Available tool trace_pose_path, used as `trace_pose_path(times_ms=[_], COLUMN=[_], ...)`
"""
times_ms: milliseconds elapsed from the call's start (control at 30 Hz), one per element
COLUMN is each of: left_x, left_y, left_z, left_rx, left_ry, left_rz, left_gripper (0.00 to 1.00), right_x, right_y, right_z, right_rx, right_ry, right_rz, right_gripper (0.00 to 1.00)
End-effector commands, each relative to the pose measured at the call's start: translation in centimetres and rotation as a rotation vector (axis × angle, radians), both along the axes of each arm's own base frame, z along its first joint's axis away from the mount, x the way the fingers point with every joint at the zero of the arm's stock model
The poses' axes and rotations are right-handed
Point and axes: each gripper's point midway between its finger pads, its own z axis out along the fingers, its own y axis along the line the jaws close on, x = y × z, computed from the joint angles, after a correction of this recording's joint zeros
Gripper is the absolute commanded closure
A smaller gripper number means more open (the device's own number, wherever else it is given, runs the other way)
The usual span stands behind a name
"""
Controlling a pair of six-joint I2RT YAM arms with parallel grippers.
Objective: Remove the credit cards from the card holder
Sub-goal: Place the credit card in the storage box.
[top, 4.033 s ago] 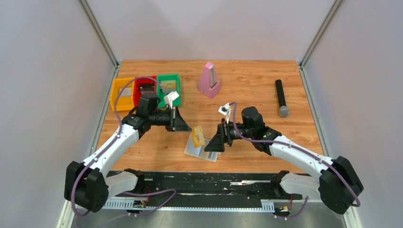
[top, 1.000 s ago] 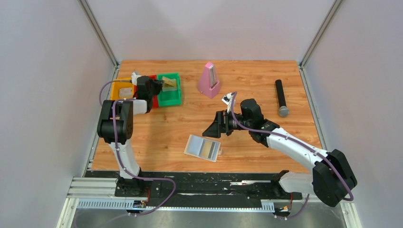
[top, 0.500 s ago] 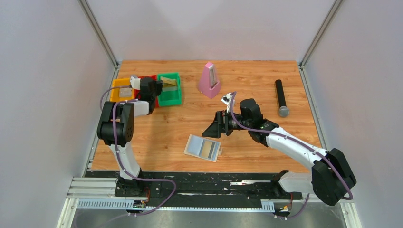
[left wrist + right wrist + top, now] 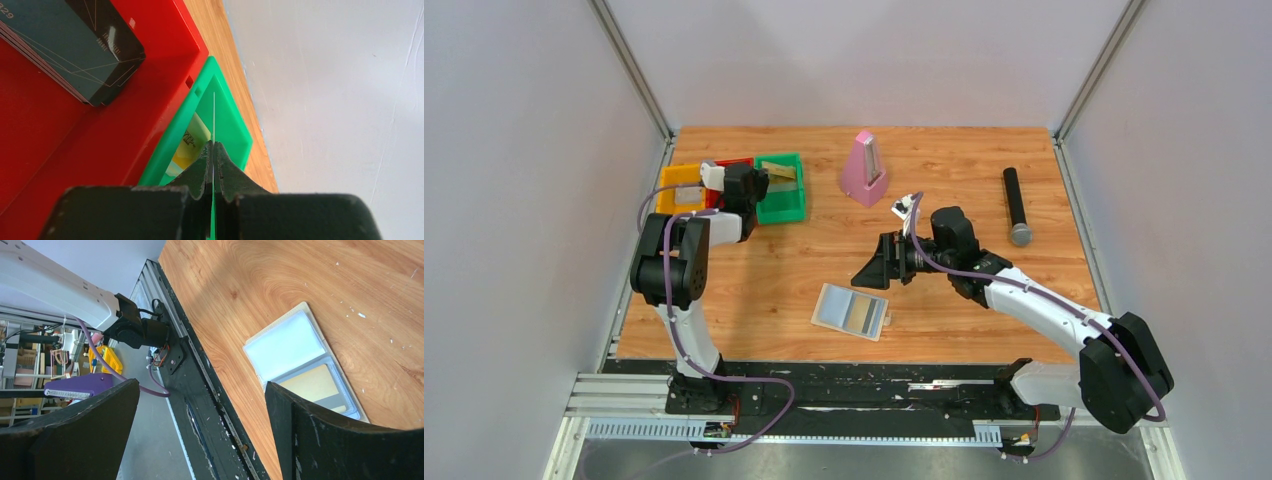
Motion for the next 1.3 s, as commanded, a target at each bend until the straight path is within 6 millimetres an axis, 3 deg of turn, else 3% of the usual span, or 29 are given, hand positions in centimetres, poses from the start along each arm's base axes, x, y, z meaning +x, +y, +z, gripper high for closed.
trace_pose_path(times_ms=[0,367,533,1000,1100,1267], left_x=[0.34,0.71,0.75,0.38,0.36,0.23], left_y=[0.51,0.21,-0.25,-0.35,-0.32,-0.14], left_z=[0.69,0.13,-0.06,-0.04,0.14,0.50], left_rx=[0.004,0.056,0.064,0.075,0.078,0.065], left_ry=[-0.026,-0.008,-0.006,0.008,0.007,-0.001], left_rz=[0.055,0.070,0.066,0.074,0.073,0.088], left_gripper=[1.00,1.00,0.88,0.77,0.82,1.00], right_x=[0.57,0.64,0.69,0.77,0.79,0.76], right_y=[0.33,-0.05,-0.16,-0.35,-0.38,-0.34], right_z=[1.84,1.81,1.58,1.70,1.77,1.76], right_rx=[0.035,0.036,0.033,0.038,0.040,0.042], right_ry=[-0.059,-0.060,-0.054,-0.053,-0.056,-0.054], right_rz=[0.017,0.007,0.006,0.002,0.001,0.005], right_gripper=[0.00,0.00,0.00,0.00,0.00,0.00])
